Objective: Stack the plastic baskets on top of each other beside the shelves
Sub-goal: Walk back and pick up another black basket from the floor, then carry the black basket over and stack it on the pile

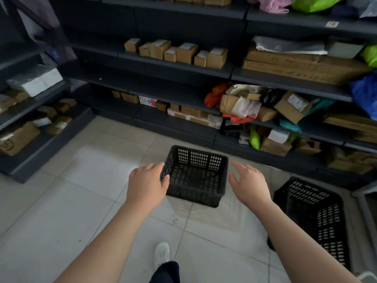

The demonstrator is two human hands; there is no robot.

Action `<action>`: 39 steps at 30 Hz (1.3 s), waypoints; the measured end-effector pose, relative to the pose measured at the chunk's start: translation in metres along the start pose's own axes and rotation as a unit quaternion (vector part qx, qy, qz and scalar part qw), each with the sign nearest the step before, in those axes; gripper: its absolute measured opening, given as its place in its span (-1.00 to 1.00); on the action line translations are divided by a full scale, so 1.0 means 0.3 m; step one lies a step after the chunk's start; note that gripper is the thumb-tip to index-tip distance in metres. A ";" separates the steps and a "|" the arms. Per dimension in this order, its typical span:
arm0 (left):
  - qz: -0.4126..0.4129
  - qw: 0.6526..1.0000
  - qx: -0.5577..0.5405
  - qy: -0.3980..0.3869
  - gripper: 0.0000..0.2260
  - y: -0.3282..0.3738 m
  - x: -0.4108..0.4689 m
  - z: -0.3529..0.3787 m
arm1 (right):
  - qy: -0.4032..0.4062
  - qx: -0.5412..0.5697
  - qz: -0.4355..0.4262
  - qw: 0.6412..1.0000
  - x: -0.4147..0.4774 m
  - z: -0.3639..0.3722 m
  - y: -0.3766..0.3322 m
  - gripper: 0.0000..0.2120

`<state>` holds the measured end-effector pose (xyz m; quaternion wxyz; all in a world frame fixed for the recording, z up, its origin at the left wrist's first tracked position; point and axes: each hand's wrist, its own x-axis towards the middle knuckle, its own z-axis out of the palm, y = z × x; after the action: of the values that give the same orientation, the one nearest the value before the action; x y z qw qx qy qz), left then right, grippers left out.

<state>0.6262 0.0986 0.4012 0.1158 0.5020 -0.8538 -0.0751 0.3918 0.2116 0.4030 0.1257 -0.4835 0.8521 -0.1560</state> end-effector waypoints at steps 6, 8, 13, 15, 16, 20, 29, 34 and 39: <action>0.055 0.997 0.012 -0.045 -0.70 -0.128 0.354 0.064 | 0.002 0.010 0.064 0.998 0.253 0.083 -0.096 -0.60; 0.066 0.996 0.011 -0.061 -0.67 -0.152 0.455 0.093 | 0.000 0.013 0.083 0.996 0.329 0.115 -0.100 -0.59; 0.078 0.994 0.000 -0.082 -0.64 -0.178 0.657 0.202 | -0.008 0.011 0.112 0.994 0.500 0.188 -0.082 -0.60; 0.080 0.993 0.000 -0.093 -0.64 -0.174 0.729 0.260 | -0.013 0.010 0.118 0.993 0.578 0.220 -0.059 -0.60; 0.080 0.992 0.001 -0.099 -0.64 -0.171 0.765 0.293 | -0.016 0.011 0.119 0.993 0.620 0.239 -0.044 -0.60; 0.072 0.990 -0.015 -0.116 -0.65 -0.152 0.900 0.457 | -0.036 0.014 0.113 0.993 0.783 0.333 0.037 -0.61; 0.049 0.987 -0.017 -0.154 -0.68 -0.164 1.140 0.919 | -0.075 0.015 0.118 0.990 1.094 0.640 0.289 -0.63; 0.032 0.984 -0.019 -0.176 -0.67 -0.223 1.206 1.184 | -0.082 0.026 0.140 0.986 1.218 0.855 0.423 -0.64; 0.042 0.978 -0.032 -0.204 -0.67 -0.267 1.238 1.441 | -0.107 0.038 0.170 0.979 1.285 1.077 0.529 -0.63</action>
<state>0.4012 -0.2598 0.0113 -0.0418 0.4355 -0.8771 -0.1982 0.1919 -0.0910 0.0200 0.2594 -0.3401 0.8969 -0.1120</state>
